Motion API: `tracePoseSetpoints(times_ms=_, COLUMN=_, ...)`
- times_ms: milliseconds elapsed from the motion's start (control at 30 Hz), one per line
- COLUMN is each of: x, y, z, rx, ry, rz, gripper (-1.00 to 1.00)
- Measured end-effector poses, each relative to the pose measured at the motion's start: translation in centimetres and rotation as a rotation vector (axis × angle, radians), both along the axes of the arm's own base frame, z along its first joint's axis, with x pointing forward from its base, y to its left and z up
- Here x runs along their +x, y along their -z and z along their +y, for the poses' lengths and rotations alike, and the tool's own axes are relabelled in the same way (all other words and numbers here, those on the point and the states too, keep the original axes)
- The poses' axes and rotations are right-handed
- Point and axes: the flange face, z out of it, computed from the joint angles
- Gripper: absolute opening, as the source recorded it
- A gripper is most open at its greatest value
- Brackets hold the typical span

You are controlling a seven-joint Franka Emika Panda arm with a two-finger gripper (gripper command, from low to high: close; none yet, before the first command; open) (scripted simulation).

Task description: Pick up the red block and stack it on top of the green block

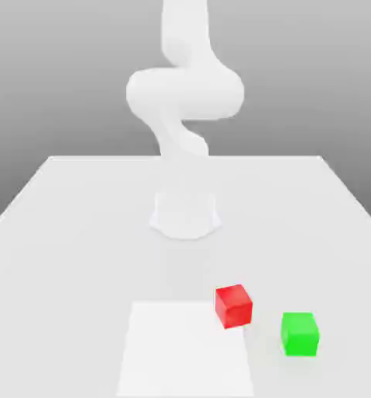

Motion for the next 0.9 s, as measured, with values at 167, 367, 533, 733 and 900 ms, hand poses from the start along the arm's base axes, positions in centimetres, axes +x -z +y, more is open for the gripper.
tracePoseSetpoints(times_ms=167, x=4.2, y=12.4, z=2.6, rx=-0.023, ry=-0.07, rz=0.187, gripper=0.0)
tracePoseSetpoints(times_ms=367, x=4.2, y=27.5, z=5.4, rx=-0.058, ry=-0.155, rz=0.411, gripper=0.0)
tracePoseSetpoints(times_ms=533, x=-0.4, y=40.2, z=7.2, rx=-0.098, ry=-0.236, rz=0.621, gripper=0.0)
tracePoseSetpoints(times_ms=733, x=-3.2, y=49.0, z=7.6, rx=-0.117, ry=-0.27, rz=0.712, gripper=0.0)
tracePoseSetpoints(times_ms=900, x=-3.4, y=51.4, z=7.6, rx=-0.117, ry=-0.271, rz=0.714, gripper=-1.0)
